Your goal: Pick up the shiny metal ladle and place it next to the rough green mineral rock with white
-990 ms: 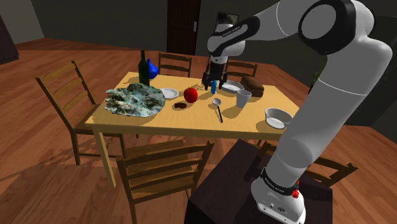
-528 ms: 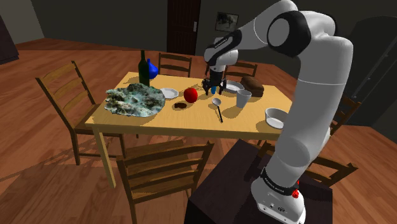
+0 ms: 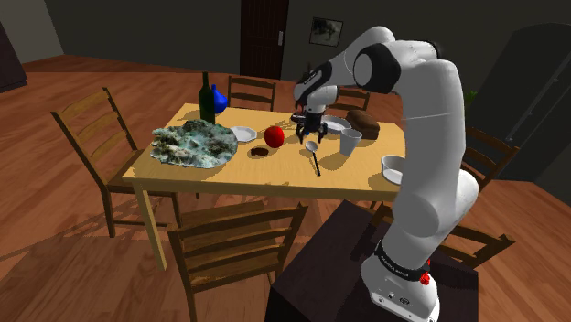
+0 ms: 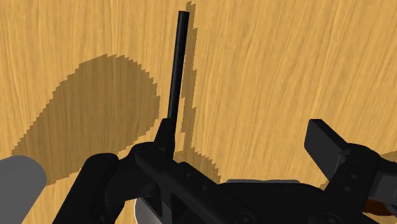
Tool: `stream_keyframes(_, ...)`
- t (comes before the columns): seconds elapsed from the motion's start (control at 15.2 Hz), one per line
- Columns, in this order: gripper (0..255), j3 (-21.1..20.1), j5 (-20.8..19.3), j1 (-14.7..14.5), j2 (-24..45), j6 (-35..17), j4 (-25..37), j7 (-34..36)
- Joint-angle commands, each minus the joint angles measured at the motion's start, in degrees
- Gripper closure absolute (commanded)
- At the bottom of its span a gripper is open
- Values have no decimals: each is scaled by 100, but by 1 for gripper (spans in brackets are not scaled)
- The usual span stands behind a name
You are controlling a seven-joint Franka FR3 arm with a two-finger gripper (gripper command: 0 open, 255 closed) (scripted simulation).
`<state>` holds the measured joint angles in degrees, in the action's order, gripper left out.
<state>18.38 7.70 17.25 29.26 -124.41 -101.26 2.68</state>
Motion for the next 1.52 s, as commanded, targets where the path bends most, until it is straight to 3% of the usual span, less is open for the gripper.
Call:
stream_keyframes(0.0,0,2,100,144,420,18,362,12)
stream_keyframes(0.53,0,3,385,820,2104,355,2127,144)
stream_keyframes(1.06,0,-67,457,873,2417,-27,2056,105)
stream_keyframes(1.45,0,-67,457,873,2418,-26,2058,105)
